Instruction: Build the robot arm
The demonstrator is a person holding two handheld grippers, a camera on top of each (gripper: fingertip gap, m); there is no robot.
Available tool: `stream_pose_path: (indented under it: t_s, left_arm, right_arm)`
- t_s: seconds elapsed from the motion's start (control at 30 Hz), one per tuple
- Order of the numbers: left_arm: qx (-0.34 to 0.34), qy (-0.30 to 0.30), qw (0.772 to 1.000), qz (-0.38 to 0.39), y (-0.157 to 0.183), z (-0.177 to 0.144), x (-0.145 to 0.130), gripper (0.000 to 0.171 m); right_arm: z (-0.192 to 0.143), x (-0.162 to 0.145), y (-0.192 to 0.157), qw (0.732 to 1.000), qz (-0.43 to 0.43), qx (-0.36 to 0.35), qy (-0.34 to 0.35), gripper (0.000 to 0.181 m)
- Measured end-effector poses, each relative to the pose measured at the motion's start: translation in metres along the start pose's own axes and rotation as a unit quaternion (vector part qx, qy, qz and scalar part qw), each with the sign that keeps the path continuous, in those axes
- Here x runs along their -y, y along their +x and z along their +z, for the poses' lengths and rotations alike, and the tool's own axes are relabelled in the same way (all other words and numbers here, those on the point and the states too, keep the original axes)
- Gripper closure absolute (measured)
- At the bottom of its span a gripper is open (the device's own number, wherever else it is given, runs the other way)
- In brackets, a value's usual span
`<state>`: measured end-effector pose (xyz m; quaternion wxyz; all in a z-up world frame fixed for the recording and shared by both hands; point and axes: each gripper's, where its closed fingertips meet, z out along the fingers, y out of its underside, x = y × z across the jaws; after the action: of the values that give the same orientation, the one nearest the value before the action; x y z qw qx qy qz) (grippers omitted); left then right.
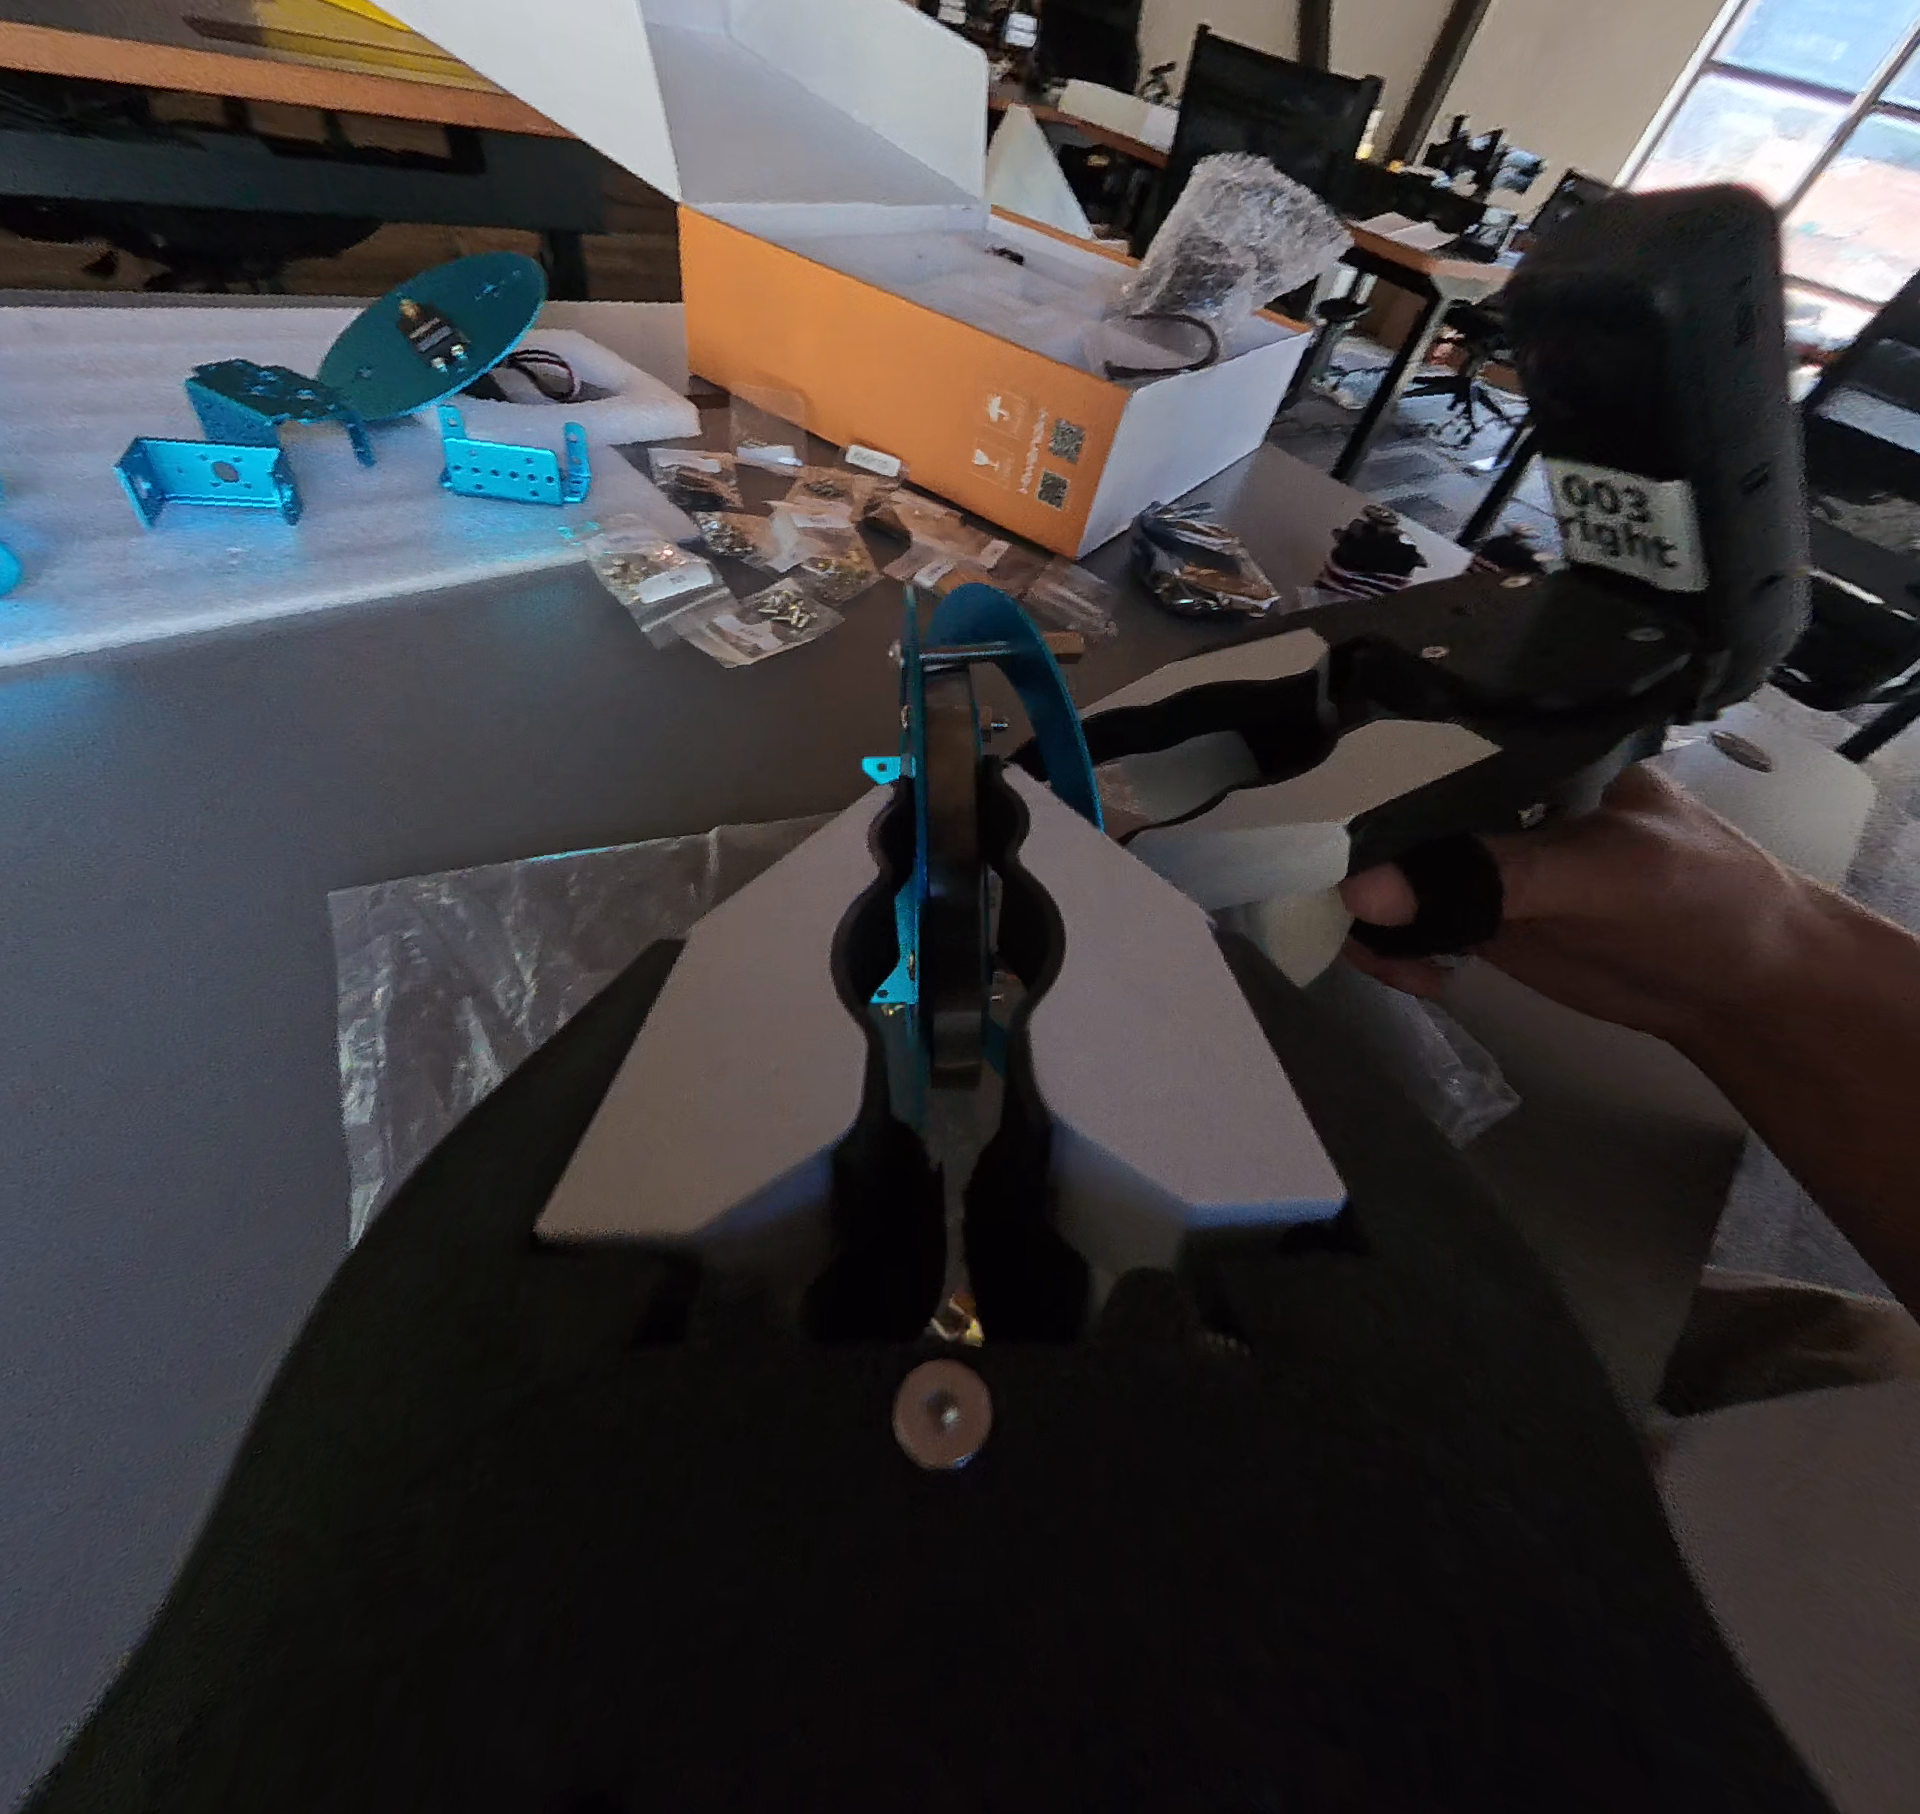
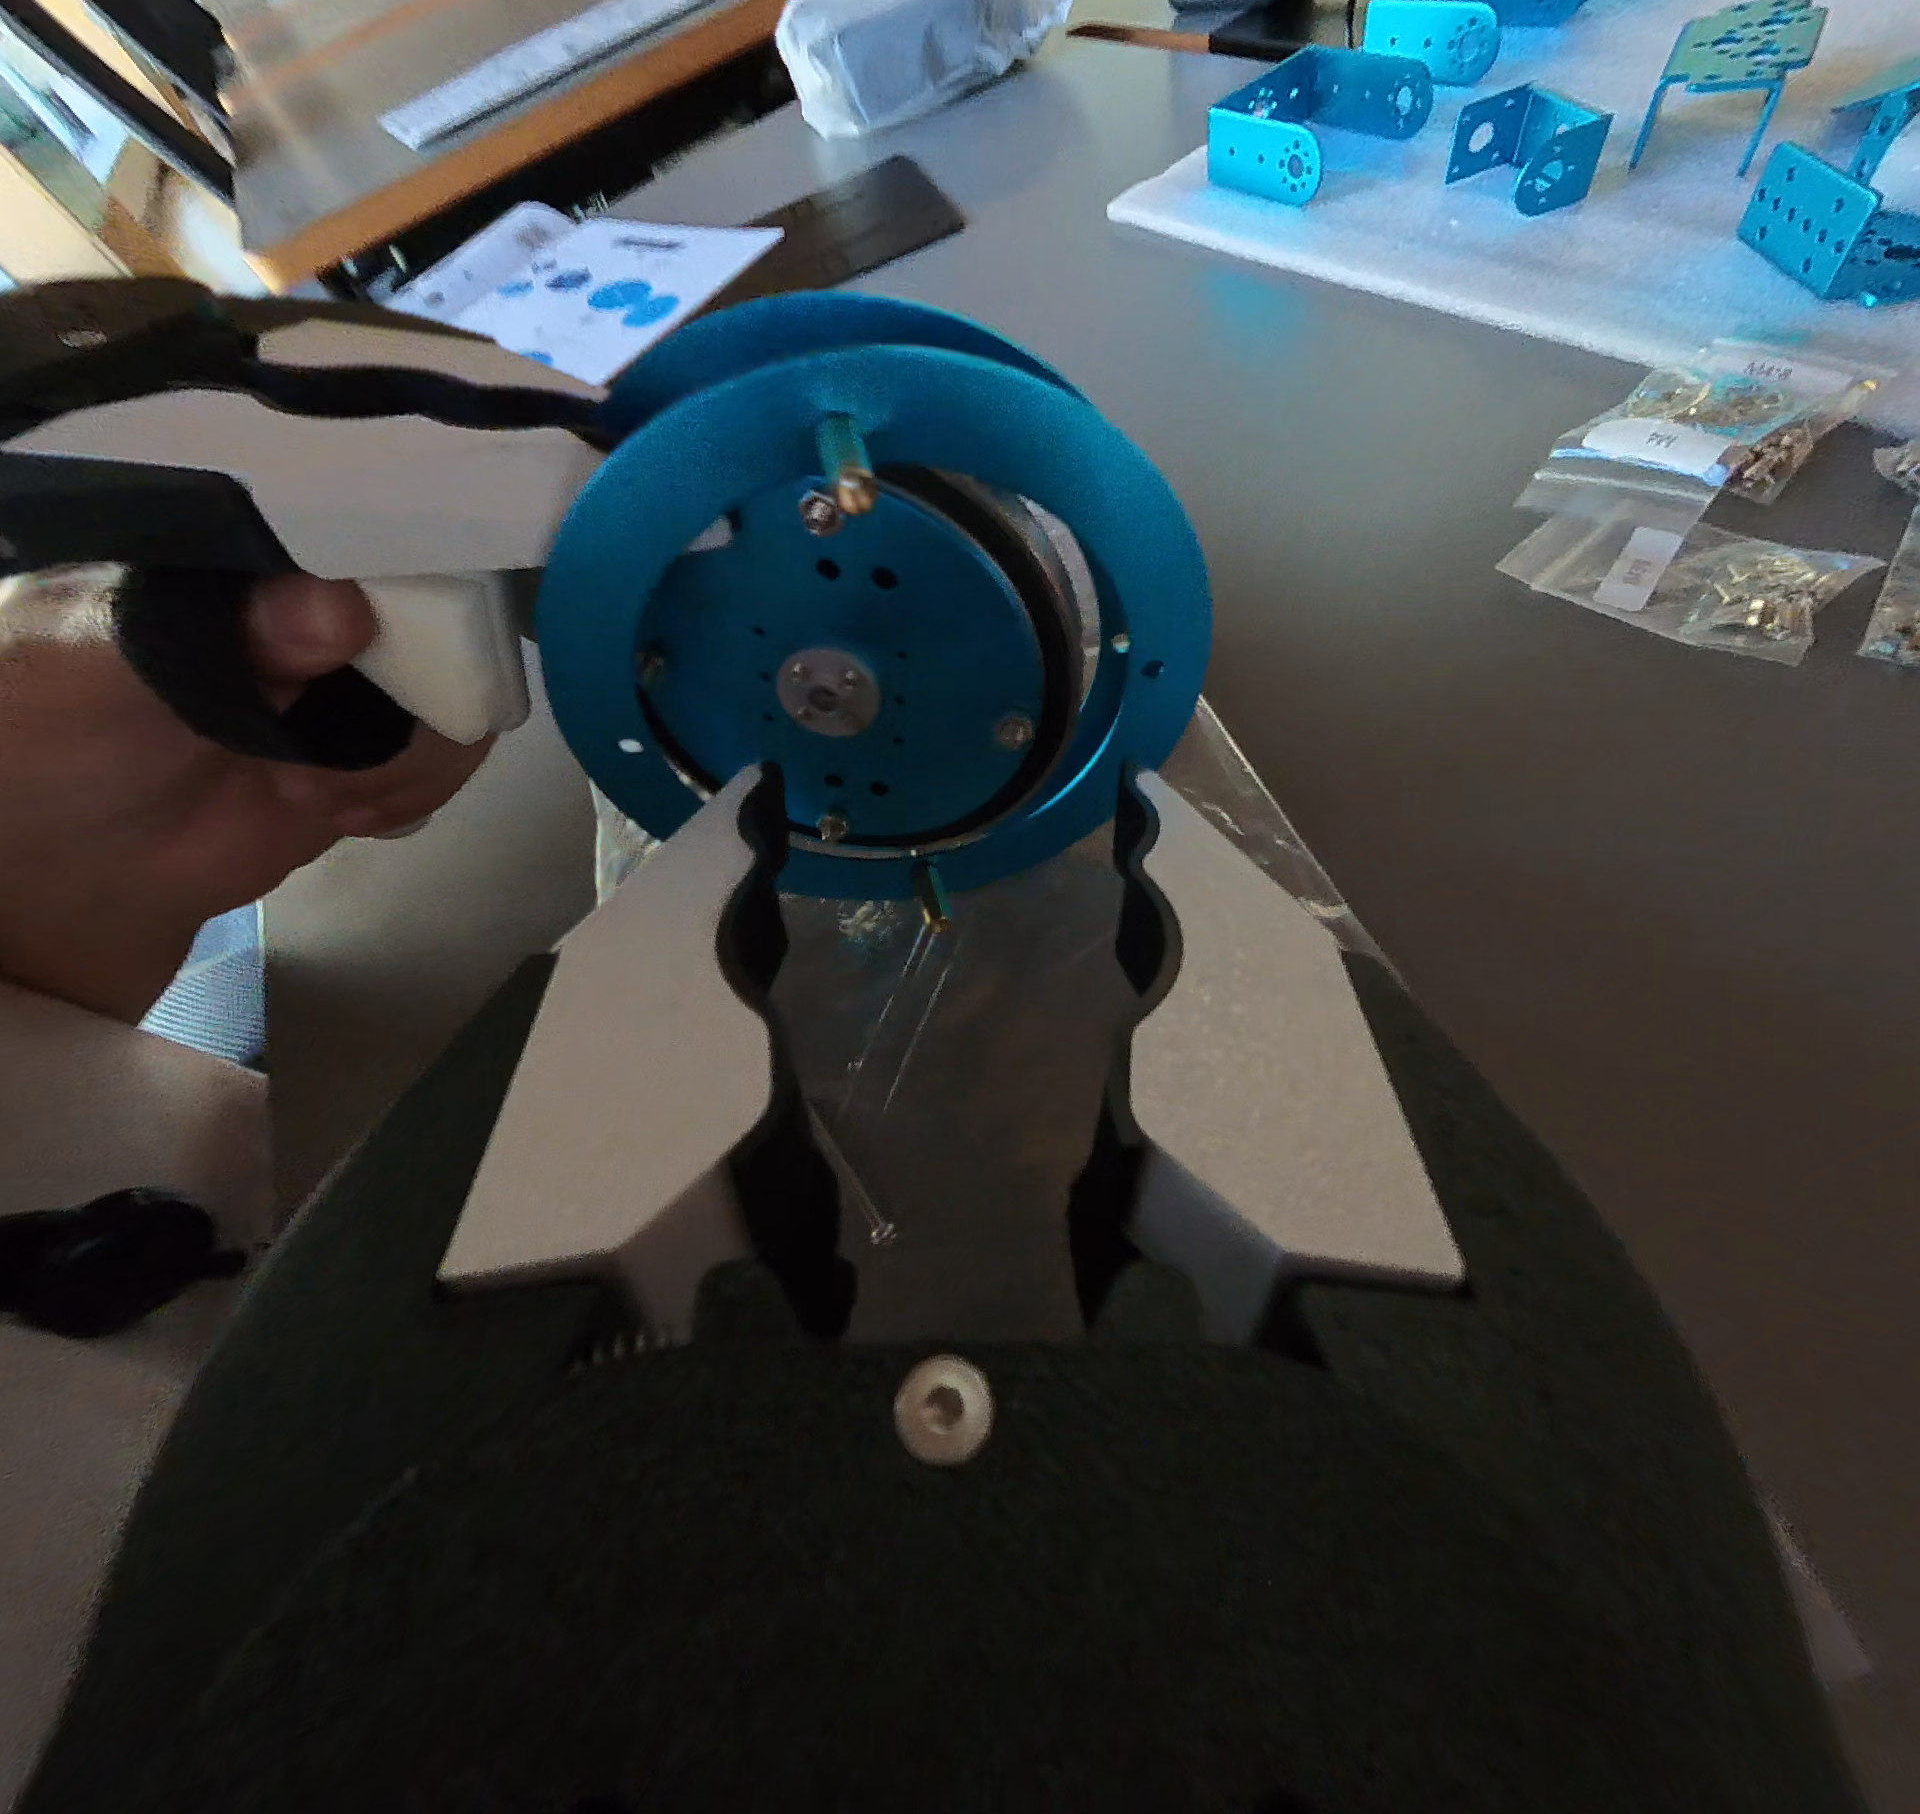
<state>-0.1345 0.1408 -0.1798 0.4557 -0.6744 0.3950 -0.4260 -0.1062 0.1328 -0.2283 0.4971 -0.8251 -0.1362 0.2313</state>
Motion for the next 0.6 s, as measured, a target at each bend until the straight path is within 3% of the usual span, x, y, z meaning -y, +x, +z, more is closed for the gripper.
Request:
stream_pose_path:
  t_s: [0.13,0.23,0.33,0.43,0.6]
  left_arm:
    - [0.034,-0.003,0.999,0.009,-0.003,0.0,-0.004,0.159]
    - [0.05,-0.003,0.999,0.019,-0.002,0.0,-0.004,0.159]
    - [0.058,-0.002,0.998,0.019,-0.001,0.001,-0.004,0.159]
    - [0.06,0.001,0.998,0.014,-0.001,0.001,-0.004,0.159]
    - [0.059,0.009,0.998,-0.007,-0.002,0.0,-0.003,0.159]
  right_arm:
    - [-0.004,0.024,-0.01,0.999,-0.012,0.016,0.048,0.149]
    - [-0.012,0.05,-0.023,0.992,-0.009,0.062,0.107,0.153]
    - [-0.009,0.052,-0.024,0.993,-0.02,0.072,0.093,0.156]
    - [-0.006,0.05,-0.023,0.994,-0.03,0.065,0.086,0.176]
    - [-0.007,0.054,-0.021,0.994,-0.044,0.047,0.089,0.177]
